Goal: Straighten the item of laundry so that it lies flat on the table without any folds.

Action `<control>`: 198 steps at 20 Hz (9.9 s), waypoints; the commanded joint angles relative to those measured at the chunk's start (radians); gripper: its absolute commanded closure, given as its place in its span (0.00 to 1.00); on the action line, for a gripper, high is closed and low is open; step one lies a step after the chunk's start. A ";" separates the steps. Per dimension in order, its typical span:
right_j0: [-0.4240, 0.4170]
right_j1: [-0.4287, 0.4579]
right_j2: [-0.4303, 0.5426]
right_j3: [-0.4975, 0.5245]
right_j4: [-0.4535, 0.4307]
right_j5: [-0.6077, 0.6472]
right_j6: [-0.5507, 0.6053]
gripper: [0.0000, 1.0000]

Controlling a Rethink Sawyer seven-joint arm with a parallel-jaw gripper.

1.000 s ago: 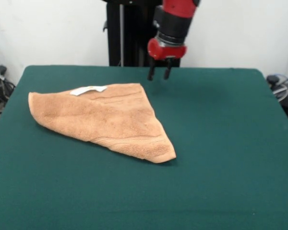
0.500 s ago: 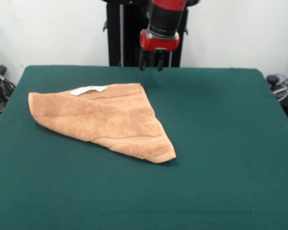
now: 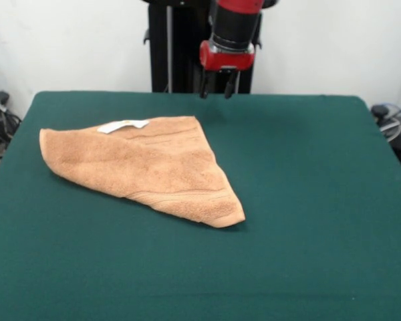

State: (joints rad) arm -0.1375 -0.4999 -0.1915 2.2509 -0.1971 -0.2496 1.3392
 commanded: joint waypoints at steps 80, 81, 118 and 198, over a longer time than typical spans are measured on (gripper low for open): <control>-0.173 0.086 0.132 -0.009 -0.076 0.026 0.182 0.00; -0.180 0.103 0.142 -0.035 -0.076 0.038 0.172 0.00; -0.208 0.137 0.197 -0.233 -0.086 0.181 0.101 0.00; -0.216 0.051 0.192 -0.284 -0.115 0.374 0.111 0.00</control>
State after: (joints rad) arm -0.3642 -0.4972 -0.0641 2.0426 -0.2773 0.1351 1.3392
